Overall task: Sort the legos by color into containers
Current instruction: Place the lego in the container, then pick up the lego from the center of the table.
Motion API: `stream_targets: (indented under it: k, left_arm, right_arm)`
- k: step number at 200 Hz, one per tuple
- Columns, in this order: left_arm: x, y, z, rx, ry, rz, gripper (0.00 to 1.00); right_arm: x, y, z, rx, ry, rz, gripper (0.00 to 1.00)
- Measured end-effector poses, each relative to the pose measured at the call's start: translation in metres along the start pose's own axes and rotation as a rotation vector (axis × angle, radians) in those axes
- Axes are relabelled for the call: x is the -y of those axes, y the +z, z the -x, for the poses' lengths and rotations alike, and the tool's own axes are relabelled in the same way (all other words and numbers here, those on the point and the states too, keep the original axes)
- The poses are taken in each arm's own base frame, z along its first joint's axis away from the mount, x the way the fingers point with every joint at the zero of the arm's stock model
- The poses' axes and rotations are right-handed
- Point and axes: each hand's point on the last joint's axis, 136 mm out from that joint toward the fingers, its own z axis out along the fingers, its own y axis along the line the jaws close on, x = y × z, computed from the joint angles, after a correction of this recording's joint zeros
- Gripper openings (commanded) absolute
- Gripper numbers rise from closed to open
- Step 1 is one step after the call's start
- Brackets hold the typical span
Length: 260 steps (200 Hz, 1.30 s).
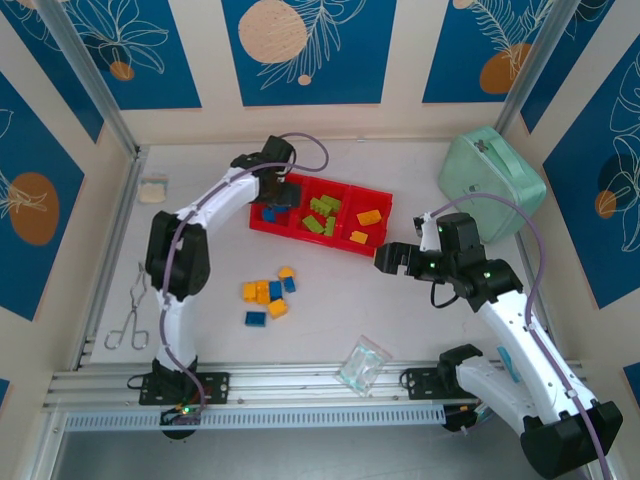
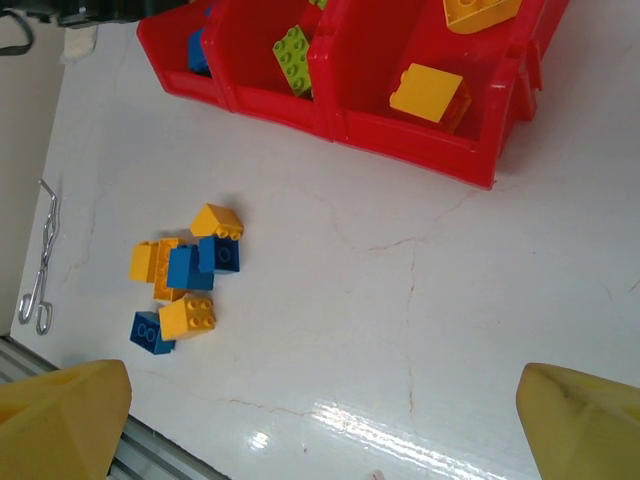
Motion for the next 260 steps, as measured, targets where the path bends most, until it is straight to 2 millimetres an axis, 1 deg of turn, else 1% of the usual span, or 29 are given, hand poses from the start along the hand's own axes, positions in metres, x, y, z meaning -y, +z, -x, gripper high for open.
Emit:
stream_targets:
  k: [10, 32, 42, 46, 55, 73, 85, 103, 115, 124, 136, 159, 179, 190, 222, 240, 260]
  left_arm:
    - [-0.003, -0.017, -0.004, 0.022, -0.001, -0.007, 0.95]
    - [-0.010, -0.052, -0.020, 0.069, -0.018, -0.035, 0.95]
    - [-0.011, -0.066, -0.033, 0.083, -0.025, -0.060, 0.95]
    - [-0.012, -0.070, -0.038, 0.087, -0.029, -0.068, 0.94]
    - [-0.010, -0.076, -0.055, 0.083, -0.028, -0.094, 0.93]
    - [-0.005, -0.077, -0.090, 0.044, -0.012, -0.127, 0.93]
    - [0.007, -0.072, -0.117, -0.006, 0.025, -0.156, 0.92]
    - [0.025, -0.064, -0.151, -0.083, 0.087, -0.199, 0.90]
    - [0.035, -0.061, -0.167, -0.121, 0.122, -0.223, 0.88]
    - [0.042, -0.058, -0.175, -0.143, 0.145, -0.238, 0.88]
    - [0.048, -0.053, -0.179, -0.164, 0.168, -0.244, 0.87]
    - [0.054, -0.036, -0.185, -0.218, 0.195, -0.229, 0.84]
    - [0.057, -0.024, -0.181, -0.243, 0.214, -0.213, 0.82]
    - [0.059, -0.019, -0.176, -0.246, 0.228, -0.201, 0.80]
    - [0.064, -0.005, -0.165, -0.264, 0.275, -0.177, 0.67]
    - [0.065, 0.004, -0.167, -0.286, 0.284, -0.169, 0.65]
    - [0.062, 0.007, -0.173, -0.313, 0.285, -0.157, 0.64]
  right_arm:
    - [-0.001, 0.000, 0.000, -0.003, 0.000, 0.005, 0.99]
    - [-0.003, 0.000, -0.002, -0.010, 0.003, 0.017, 0.99]
    - [-0.004, 0.000, -0.002, -0.013, 0.005, 0.022, 0.99]
    - [-0.004, 0.001, -0.002, -0.015, 0.006, 0.023, 0.99]
    - [-0.004, 0.002, -0.003, -0.020, 0.012, 0.024, 0.99]
    - [-0.003, 0.005, -0.004, -0.034, 0.025, 0.021, 0.99]
    - [-0.002, 0.007, -0.005, -0.043, 0.031, 0.021, 0.99]
    - [-0.003, 0.008, -0.005, -0.049, 0.040, 0.024, 0.99]
    - [-0.003, 0.008, -0.006, -0.053, 0.048, 0.027, 0.99]
    - [-0.004, 0.008, -0.006, -0.057, 0.050, 0.030, 0.99]
    - [-0.005, 0.009, -0.007, -0.061, 0.054, 0.033, 0.99]
    - [-0.008, 0.009, -0.009, -0.067, 0.053, 0.038, 0.99]
    - [-0.009, 0.009, -0.010, -0.071, 0.052, 0.040, 0.99]
    - [-0.009, 0.009, -0.011, -0.071, 0.052, 0.041, 0.99]
    - [-0.008, 0.008, -0.010, -0.065, 0.050, 0.032, 0.99]
    - [-0.005, 0.008, -0.011, -0.066, 0.049, 0.020, 0.99]
    - [-0.004, 0.008, -0.012, -0.067, 0.050, 0.013, 0.99]
